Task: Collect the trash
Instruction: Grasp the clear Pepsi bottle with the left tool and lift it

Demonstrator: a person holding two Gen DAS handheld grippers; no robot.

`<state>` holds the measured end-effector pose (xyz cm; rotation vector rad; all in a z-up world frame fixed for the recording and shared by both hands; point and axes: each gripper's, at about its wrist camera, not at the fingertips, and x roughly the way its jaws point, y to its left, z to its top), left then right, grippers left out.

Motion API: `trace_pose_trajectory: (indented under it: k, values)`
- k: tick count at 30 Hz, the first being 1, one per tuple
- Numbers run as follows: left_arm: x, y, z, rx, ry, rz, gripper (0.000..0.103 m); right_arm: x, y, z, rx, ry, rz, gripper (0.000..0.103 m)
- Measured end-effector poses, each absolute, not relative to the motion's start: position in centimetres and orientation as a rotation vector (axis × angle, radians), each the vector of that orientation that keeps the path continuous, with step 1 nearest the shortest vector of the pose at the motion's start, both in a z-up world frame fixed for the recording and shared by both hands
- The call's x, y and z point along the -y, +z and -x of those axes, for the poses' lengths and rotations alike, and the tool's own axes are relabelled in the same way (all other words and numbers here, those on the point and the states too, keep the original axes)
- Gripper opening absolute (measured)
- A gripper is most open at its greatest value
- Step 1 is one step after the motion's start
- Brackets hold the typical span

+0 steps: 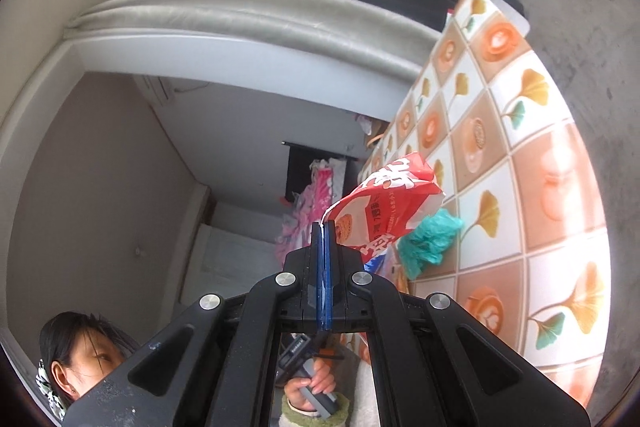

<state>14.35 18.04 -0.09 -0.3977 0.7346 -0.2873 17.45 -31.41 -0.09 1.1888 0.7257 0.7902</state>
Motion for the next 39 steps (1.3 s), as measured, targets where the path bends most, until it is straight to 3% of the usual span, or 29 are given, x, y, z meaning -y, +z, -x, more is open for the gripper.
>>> trace_pose_trajectory:
  k: [8,11,13,16,25,31,39]
  values:
    - [-18.4,2.3,-15.6,-0.678,-0.276,0.376,0.040,32.6,-0.5,-15.8,-0.699,0.800,-1.221,0.000]
    - [-19.2,3.7,-16.1,-0.632,-0.237,0.325,0.051,32.9,-0.8,-15.4,-0.695,0.800,-1.229,0.000]
    - [-19.7,4.4,-16.9,-0.623,-0.222,0.270,0.065,32.9,-0.9,-15.4,-0.699,0.799,-1.232,0.000]
    - [-20.3,4.5,-20.1,-0.671,-0.234,0.147,0.075,32.9,-1.0,-15.5,-0.705,0.802,-1.234,0.000]
    - [-18.6,0.3,-30.3,-0.998,-0.349,-0.120,0.077,33.5,-1.5,-15.5,-0.703,0.789,-1.252,0.000]
    - [-14.5,-2.1,-33.0,-1.075,-0.371,-0.338,0.078,34.0,-2.2,-15.5,-0.699,0.772,-1.271,0.000]
    - [-13.2,-2.8,-34.8,-1.105,-0.336,-0.373,0.071,34.3,-2.1,-15.4,-0.693,0.773,-1.278,0.000]
